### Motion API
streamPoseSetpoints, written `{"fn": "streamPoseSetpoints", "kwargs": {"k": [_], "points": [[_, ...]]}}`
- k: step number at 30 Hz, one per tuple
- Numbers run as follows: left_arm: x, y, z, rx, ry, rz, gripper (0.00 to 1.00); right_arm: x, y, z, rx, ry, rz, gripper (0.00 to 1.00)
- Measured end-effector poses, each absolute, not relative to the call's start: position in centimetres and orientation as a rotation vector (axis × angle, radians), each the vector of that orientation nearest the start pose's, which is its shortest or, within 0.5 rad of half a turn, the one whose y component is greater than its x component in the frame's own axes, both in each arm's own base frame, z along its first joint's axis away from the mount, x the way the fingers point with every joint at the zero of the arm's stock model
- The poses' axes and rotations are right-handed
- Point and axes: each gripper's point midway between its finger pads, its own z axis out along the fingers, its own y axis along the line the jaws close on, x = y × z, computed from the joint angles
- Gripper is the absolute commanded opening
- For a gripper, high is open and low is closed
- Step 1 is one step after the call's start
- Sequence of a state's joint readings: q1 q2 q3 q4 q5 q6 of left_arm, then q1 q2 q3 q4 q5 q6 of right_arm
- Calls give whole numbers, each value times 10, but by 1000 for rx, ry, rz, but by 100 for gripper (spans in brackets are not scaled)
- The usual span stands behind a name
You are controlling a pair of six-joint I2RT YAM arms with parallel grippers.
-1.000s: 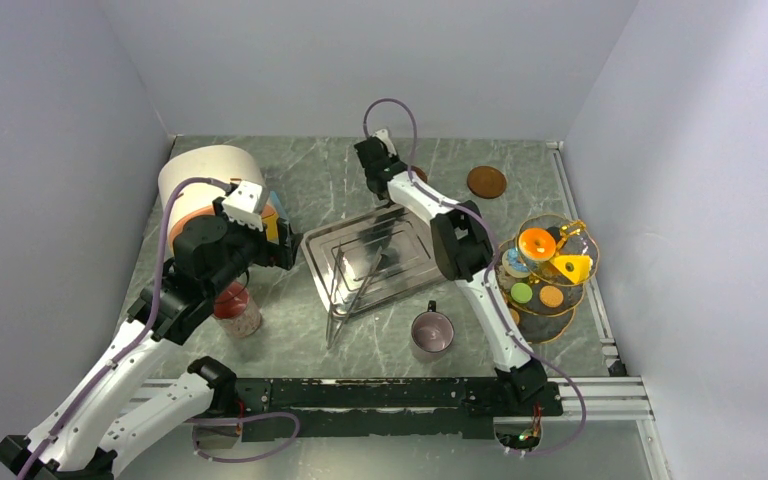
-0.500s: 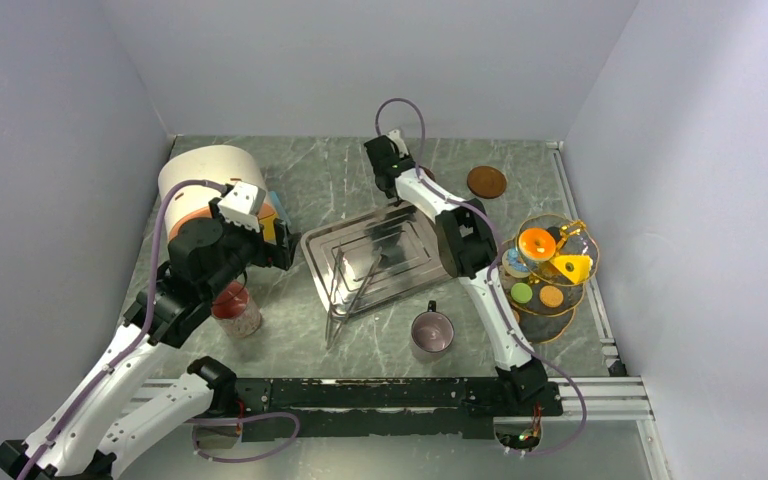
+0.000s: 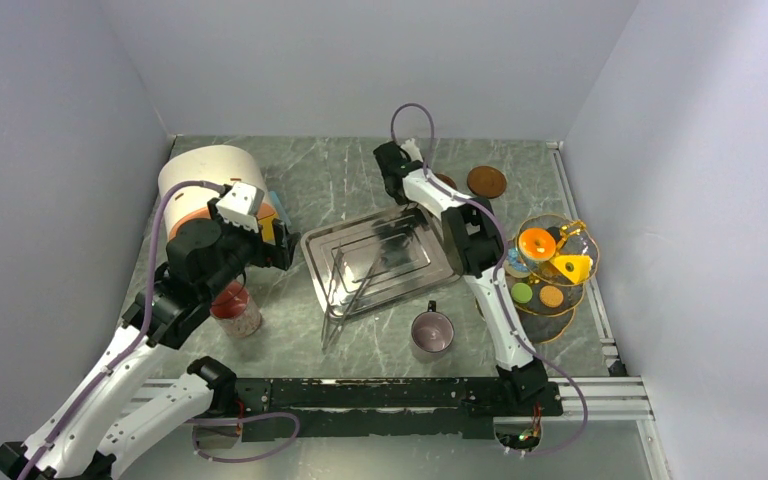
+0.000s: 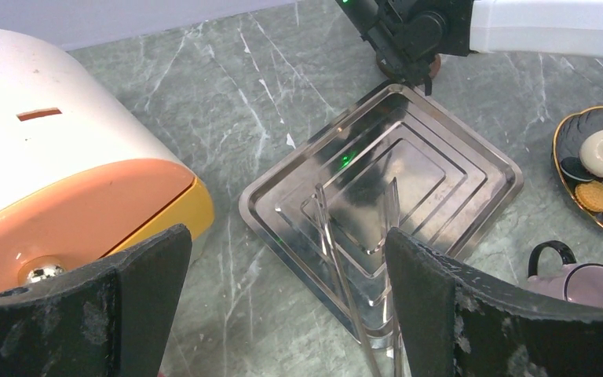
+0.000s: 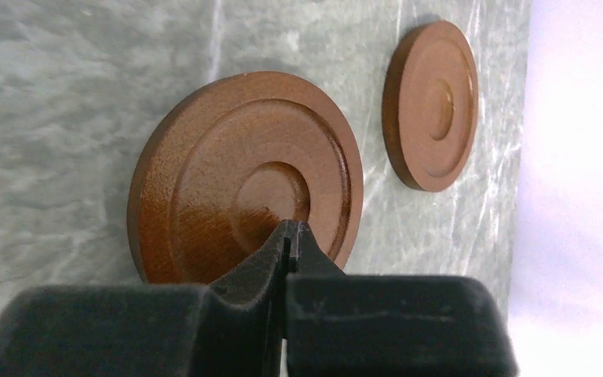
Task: Serve the afternoon tea
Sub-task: Move the coaster to the center of the board.
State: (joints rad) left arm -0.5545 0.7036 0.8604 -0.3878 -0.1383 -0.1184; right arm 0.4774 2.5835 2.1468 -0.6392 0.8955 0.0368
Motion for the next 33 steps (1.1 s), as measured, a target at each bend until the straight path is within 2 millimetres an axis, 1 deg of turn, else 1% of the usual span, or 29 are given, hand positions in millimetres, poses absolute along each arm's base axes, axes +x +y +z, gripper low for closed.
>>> {"fn": "streamPoseSetpoints", "kwargs": {"k": [8,15,19,25,28,33], "points": [[250,-131,287,287,1780,-352,97,522,109,22,-224,2347,-1035,0],[250,-130,289,284,1774,-351,97,473,90,24,-246,2448,-1069,0],[249,-129,289,282,1773,-350,98,456,83,31,-235,2472,-1091,0],[248,-129,291,280,1767,-351,98,442,71,36,-217,2470,-1172,0],[248,-128,291,279,1765,-351,97,438,69,37,-206,2477,-1187,0],[248,-128,292,278,1764,-351,97,441,82,39,-202,2481,-1112,0]]}}
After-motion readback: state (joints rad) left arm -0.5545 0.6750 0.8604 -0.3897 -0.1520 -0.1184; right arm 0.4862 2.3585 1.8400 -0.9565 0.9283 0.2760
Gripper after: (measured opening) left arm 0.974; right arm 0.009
